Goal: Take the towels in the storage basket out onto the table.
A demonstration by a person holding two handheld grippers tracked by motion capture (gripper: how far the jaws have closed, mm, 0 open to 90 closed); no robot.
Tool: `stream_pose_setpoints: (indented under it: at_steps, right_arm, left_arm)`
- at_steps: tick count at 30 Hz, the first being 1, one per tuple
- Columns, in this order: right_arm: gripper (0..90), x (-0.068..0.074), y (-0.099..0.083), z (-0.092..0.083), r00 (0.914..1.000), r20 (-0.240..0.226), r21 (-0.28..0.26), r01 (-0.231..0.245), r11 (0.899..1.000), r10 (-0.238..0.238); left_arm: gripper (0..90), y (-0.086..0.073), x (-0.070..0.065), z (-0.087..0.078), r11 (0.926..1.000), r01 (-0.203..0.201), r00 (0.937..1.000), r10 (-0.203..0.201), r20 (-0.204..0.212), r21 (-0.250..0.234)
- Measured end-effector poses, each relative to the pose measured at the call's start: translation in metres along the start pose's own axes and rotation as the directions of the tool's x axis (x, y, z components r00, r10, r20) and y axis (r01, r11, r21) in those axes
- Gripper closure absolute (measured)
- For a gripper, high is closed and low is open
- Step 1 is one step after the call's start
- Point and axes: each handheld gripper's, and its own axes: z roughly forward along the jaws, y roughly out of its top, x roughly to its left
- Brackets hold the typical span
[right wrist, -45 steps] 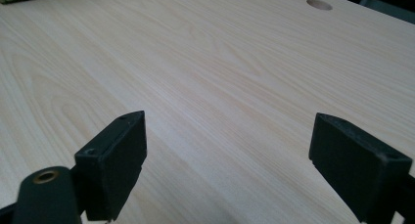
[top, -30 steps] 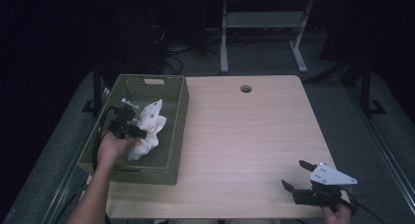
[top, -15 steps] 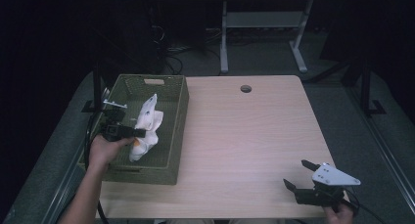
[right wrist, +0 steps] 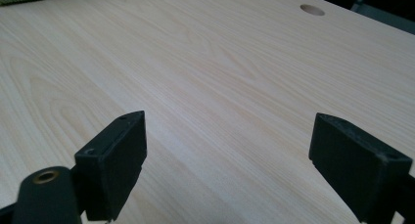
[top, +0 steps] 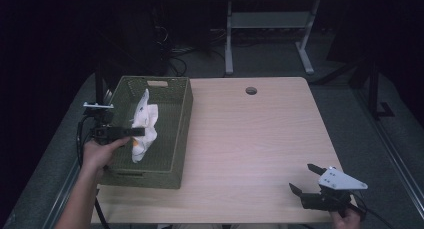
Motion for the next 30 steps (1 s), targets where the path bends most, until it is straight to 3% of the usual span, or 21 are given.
stream_pose_setpoints:
  at_steps: [6, 13, 18, 30]
  right_arm:
    - [13.7, 0.001, 0.001, 0.001, 0.9999, -0.004, 0.001, 0.012, 1.000, -0.012]
    - [13.7, -0.001, -0.001, 0.001, 1.0000, -0.003, 0.007, 0.002, 1.000, -0.002]
    - [13.7, -0.002, -0.001, 0.001, 1.0000, -0.001, 0.003, -0.003, 1.000, 0.003]
    - [13.7, -0.001, 0.000, 0.001, 1.0000, 0.000, 0.001, 0.003, 1.000, -0.003]
  left_arm:
    - [71.9, 0.002, 0.002, -0.010, 0.9967, 0.044, 0.9933, -0.036, 0.110, -0.069]
    - [71.8, 0.002, 0.002, -0.016, 0.9926, 0.060, 0.9876, -0.044, 0.151, -0.106]
    - [71.4, 0.003, 0.000, -0.017, 0.9863, 0.095, 0.9767, -0.066, 0.205, -0.135]
    - [71.5, 0.009, -0.014, -0.014, 0.9819, 0.072, 0.9655, -0.024, 0.259, -0.175]
